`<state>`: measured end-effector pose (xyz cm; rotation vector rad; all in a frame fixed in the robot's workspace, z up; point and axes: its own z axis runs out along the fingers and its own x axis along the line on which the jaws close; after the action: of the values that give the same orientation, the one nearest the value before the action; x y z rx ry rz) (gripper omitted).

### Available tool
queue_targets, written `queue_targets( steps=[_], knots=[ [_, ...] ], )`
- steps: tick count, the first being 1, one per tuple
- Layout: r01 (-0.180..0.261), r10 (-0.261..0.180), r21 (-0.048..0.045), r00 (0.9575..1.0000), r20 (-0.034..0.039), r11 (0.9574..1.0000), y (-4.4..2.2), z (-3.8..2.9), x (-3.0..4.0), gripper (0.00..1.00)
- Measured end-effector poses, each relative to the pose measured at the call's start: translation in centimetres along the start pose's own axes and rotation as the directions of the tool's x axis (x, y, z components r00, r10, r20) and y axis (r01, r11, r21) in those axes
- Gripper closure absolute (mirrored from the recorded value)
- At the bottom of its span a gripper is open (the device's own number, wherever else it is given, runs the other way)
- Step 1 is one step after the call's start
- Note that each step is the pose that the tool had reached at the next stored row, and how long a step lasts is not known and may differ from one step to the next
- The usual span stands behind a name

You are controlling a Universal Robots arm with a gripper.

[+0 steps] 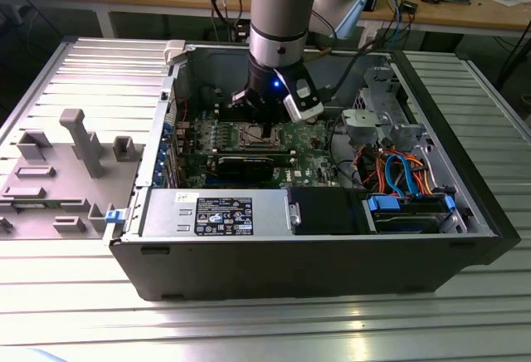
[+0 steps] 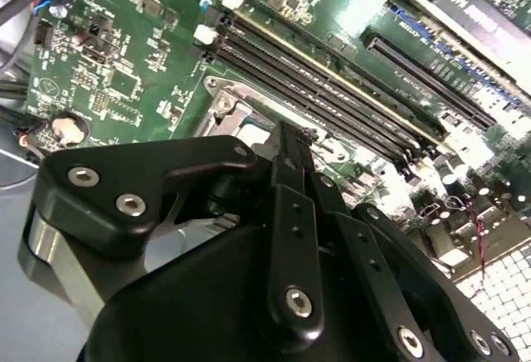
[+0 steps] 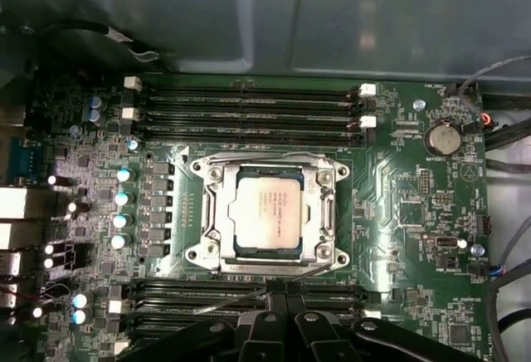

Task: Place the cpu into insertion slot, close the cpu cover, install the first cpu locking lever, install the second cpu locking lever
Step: 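Install the second cpu locking lever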

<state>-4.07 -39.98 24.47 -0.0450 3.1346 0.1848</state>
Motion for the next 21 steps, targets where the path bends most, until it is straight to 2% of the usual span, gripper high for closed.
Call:
queue_targets(
  steps=[2,4,10,13,21],
  knots=[
    [-0.001,0.001,-0.0028,1.0,-0.0056,1.0,-0.29,0.05,0.1,0.89],
    [-0.001,0.001,-0.0053,1.0,-0.0092,1.0,-0.35,0.19,0.74,0.89],
    [-0.002,0.002,-0.0095,0.9999,-0.0134,1.0,-0.53,0.46,1.66,0.89],
    [-0.002,0.002,-0.0165,0.9999,-0.0142,0.9999,-0.72,0.84,2.28,0.89],
    [-0.002,0.002,-0.0347,0.9999,-0.0157,0.9994,-1.06,1.45,2.6,0.89]
  ],
)
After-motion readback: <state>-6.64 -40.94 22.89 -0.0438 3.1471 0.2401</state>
